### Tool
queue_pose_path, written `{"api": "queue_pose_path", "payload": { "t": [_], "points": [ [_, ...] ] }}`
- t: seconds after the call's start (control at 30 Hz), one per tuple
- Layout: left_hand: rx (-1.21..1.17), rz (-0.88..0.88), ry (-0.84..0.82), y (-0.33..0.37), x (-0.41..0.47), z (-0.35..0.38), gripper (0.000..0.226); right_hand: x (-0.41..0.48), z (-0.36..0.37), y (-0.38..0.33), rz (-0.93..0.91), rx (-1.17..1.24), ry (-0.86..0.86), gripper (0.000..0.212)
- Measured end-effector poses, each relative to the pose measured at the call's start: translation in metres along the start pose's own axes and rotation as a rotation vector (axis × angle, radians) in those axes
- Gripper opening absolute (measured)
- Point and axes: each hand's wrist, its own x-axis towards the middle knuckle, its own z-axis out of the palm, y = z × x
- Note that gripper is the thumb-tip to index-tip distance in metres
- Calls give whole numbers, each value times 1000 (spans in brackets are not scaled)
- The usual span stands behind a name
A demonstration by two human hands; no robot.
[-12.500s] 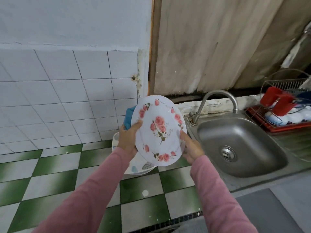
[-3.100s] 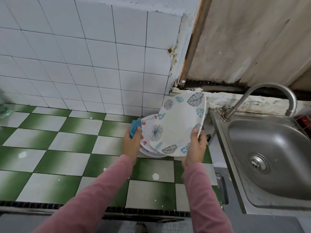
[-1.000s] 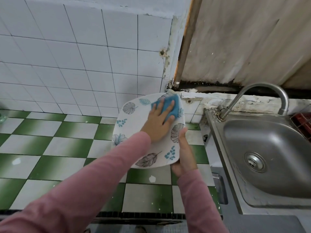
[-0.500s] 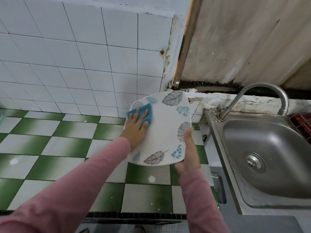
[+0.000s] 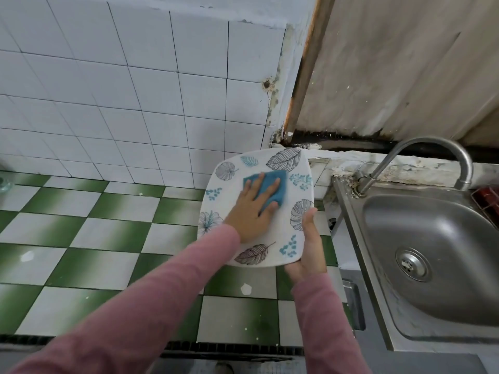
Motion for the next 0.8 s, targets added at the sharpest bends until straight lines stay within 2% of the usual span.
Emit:
{"api": "queue_pose_path", "payload": {
  "t": [0.07,0.13,0.27,0.37,0.43,0.5,0.57,0.67,0.73,0.8],
  "points": [
    [-20,-144,-19,-17,6,-12,53,-4,-1,-2,-26,1,7,59],
    [-10,-161,-43,-30,-3,-15,51,-5,-2,-7,-71,-22,39,55],
    [-57,-8,-148,-26,-38,1,46,2,-7,-18,-141,-20,134,59],
    [-80,127,-241,-8,-59,7,55,9,-8,-30,-196,-7,178,58],
    [-44,247,-171,-1,-64,4,63,13,-4,-36,-174,39,195,55],
    [17,372,27,3,-63,1,52,17,1,-40,-151,72,202,49],
    [18,405,163,4,-61,-4,45,20,9,-45,-121,55,226,43],
    [13,444,235,4,-58,-17,42,25,21,-58,-95,-52,265,41],
    [-74,386,291,7,-54,-31,40,29,24,-66,-108,-147,248,55],
    [-300,199,364,21,-49,-50,39,31,23,-71,-121,-304,223,67]
  ]
}}
